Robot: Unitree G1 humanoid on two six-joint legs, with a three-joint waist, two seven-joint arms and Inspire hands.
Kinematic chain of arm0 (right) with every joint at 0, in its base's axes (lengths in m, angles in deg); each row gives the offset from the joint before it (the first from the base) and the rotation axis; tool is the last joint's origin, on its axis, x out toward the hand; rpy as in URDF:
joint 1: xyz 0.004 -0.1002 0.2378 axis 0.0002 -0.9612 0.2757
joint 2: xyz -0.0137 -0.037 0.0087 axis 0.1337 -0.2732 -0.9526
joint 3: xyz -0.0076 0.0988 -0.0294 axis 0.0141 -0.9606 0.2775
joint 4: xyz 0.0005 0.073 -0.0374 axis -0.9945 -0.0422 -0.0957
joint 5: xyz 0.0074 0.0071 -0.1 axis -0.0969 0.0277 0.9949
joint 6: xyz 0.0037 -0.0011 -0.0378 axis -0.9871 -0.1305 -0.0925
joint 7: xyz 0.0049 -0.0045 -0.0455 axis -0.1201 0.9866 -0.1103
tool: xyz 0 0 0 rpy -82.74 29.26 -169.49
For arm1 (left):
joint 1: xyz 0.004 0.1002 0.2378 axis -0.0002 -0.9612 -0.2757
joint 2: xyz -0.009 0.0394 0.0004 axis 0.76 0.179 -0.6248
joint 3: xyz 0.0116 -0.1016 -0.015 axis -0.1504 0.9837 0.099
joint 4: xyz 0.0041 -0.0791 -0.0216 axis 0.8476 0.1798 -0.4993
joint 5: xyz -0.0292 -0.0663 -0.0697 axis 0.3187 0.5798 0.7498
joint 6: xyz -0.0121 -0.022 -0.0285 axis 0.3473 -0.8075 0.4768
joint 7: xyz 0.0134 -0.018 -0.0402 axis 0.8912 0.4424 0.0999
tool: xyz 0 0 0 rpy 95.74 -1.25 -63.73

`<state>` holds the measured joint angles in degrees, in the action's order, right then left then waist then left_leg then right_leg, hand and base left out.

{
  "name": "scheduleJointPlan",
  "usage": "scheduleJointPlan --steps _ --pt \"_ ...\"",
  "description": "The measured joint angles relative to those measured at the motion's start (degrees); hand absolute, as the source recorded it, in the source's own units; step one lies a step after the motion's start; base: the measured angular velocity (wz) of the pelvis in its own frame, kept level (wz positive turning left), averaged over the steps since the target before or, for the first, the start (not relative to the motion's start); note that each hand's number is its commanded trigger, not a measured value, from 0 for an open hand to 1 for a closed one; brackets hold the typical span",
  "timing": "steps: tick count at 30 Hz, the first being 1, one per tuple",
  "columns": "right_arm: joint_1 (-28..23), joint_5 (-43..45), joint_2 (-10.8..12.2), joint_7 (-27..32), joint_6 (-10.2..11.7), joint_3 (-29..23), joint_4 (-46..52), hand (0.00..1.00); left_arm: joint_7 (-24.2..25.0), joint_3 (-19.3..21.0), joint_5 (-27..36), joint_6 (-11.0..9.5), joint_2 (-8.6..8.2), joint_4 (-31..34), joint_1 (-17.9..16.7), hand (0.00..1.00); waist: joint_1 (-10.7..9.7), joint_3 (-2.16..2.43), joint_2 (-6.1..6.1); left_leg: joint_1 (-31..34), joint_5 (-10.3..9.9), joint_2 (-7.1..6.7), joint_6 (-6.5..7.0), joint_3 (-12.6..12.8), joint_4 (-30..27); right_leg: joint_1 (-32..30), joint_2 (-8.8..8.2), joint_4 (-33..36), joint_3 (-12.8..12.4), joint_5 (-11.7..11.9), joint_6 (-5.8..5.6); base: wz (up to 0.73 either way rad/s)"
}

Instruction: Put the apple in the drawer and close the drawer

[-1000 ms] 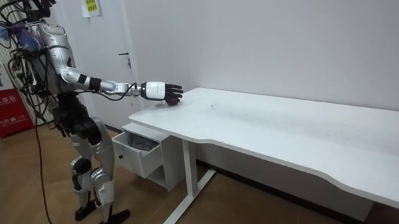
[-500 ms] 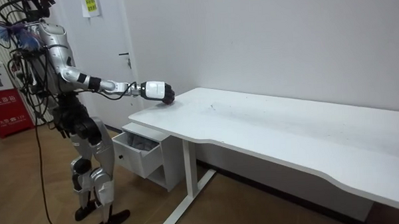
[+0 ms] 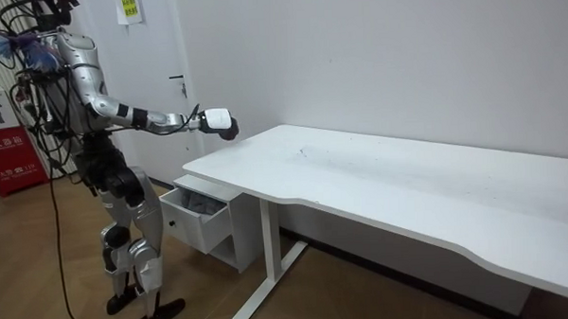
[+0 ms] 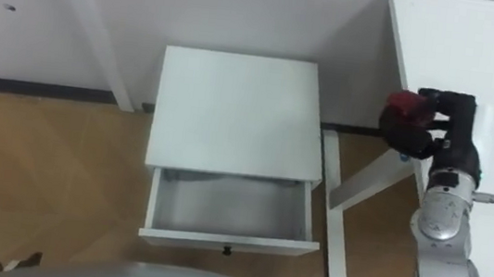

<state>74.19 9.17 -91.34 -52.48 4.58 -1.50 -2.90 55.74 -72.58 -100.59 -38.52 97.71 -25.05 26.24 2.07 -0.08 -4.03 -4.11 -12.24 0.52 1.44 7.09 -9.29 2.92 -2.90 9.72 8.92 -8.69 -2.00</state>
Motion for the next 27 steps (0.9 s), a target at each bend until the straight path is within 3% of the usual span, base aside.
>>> scheduleJointPlan --steps 5,11,20,27 --pt "-0.04 2.59 1.41 -3.99 -0.08 4.60 4.27 1.00 0.29 -2.11 -0.16 0.12 -0.11 -0.23 -0.34 0.00 0.48 0.09 0.55 0.40 0.01 -0.06 0.00 -1.04 -0.11 0.03 -0.02 -0.16 0.69 0.00 0.00 0.10" --pt "0.36 6.54 2.12 -8.08 0.03 8.80 6.11 1.00 0.38 -3.47 -0.14 0.04 -0.06 -1.24 -0.01 0.00 3.02 -0.03 1.00 0.44 0.04 -0.06 -0.01 -1.25 -0.13 0.12 -0.10 -0.15 0.90 -0.01 0.00 0.01" --pt "-0.26 6.84 2.61 -14.11 -0.17 14.15 5.87 1.00 0.40 -5.80 -0.17 0.22 -0.33 -1.29 0.20 0.00 2.95 -0.42 1.57 0.95 0.05 -0.26 0.00 -2.53 -0.59 0.49 -0.39 -0.15 2.53 -0.01 0.00 0.07" --pt "-1.53 9.16 2.81 -15.59 -0.81 15.43 4.17 1.00 0.32 -6.65 -0.16 0.15 -0.37 -1.12 1.34 0.00 2.80 -0.39 1.50 1.65 0.05 -0.28 0.00 -2.65 -0.58 0.00 -0.36 -0.25 2.88 -0.01 -0.01 0.02"
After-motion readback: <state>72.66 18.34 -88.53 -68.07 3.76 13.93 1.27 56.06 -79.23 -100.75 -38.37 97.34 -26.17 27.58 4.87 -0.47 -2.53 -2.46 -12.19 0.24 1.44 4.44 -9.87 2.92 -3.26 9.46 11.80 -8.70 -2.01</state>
